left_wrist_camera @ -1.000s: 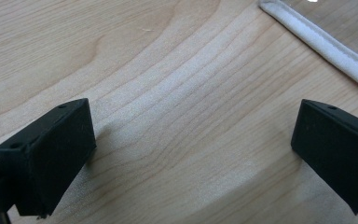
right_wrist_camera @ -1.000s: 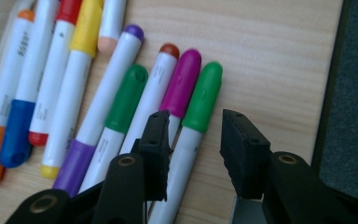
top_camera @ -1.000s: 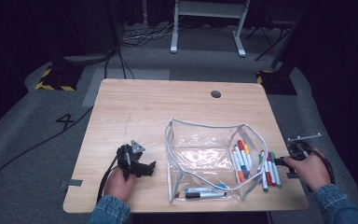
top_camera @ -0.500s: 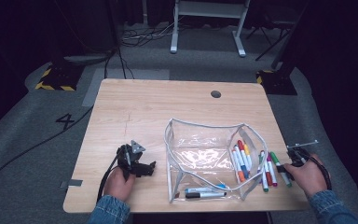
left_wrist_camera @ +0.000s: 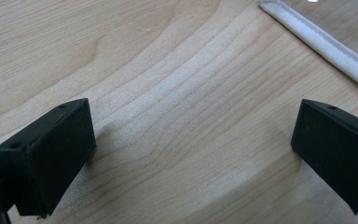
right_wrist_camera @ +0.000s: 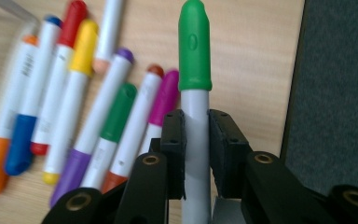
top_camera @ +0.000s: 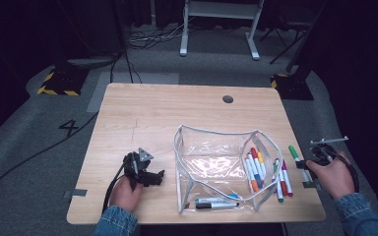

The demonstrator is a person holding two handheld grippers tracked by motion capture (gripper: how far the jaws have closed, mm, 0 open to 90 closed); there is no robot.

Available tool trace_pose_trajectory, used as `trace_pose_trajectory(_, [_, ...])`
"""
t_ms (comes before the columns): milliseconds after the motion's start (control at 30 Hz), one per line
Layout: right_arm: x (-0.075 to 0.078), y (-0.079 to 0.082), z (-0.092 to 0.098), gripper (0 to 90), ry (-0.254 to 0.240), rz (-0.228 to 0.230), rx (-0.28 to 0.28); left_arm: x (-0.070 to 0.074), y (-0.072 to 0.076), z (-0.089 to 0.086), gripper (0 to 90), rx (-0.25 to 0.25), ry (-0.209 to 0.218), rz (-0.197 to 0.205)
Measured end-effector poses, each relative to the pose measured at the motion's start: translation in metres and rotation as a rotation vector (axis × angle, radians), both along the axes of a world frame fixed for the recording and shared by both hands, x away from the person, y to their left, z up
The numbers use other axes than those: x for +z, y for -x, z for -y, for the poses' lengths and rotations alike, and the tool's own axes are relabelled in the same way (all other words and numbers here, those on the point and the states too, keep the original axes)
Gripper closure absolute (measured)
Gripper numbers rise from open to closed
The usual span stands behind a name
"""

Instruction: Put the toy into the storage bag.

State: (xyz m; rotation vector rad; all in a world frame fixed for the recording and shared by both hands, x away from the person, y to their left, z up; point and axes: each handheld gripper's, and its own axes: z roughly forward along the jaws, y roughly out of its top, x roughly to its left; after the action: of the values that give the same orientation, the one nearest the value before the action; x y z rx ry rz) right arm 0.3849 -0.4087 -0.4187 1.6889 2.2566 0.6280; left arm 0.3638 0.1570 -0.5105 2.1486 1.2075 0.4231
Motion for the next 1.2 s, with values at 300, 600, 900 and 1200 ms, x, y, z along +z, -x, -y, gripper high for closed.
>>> trace_pose_trajectory(300, [0.049, -0.003, -0.016, 77.3, -0.022, 0.1, 0.095, 0.0, 0.001, 0.0, 0.0, 0.002, -0.003, 0.005])
trace_pose_trajectory(600, [0.087, -0.004, -0.035, 77.3, -0.048, 0.163, 0.185, 0.0, 0.002, -0.001, 0.0, -0.004, -0.002, 0.001])
trace_pose_trajectory(900, [0.119, 0.005, -0.066, 77.2, -0.056, 0.216, 0.308, 0.0, 0.002, -0.001, 0.0, -0.006, -0.003, 0.001])
trace_pose_trajectory(1200, [0.139, 0.013, -0.102, 77.2, -0.066, 0.241, 0.434, 0.0, 0.002, -0.001, 0.0, -0.006, -0.003, 0.001])
